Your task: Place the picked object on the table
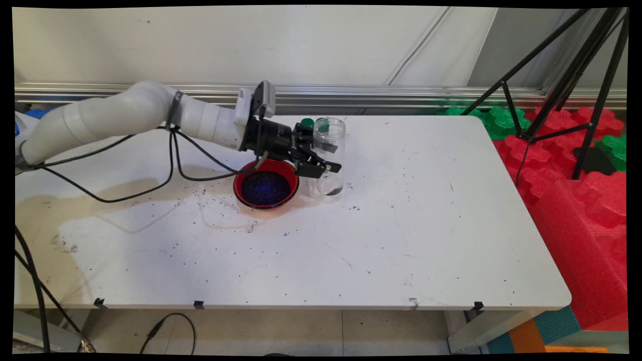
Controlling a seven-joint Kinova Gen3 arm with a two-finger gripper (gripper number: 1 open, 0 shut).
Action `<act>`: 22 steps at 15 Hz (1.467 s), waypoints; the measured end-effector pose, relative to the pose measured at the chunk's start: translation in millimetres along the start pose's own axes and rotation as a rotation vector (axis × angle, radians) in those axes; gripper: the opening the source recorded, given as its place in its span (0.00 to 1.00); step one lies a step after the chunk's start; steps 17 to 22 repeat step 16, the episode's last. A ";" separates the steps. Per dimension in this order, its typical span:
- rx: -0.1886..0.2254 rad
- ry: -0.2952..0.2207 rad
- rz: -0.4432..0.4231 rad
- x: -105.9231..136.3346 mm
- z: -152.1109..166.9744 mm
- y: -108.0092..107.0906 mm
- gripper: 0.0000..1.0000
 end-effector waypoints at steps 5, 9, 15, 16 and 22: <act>0.004 -0.003 -0.007 -11.6 17.4 -4.5 0.00; 0.001 -0.006 -0.009 -18.7 26.5 -6.5 0.00; -0.002 -0.008 -0.007 -25.7 32.8 -7.9 1.00; -0.004 -0.009 -0.006 -26.6 32.9 -7.9 1.00; -0.004 -0.009 -0.006 -26.6 32.9 -7.9 1.00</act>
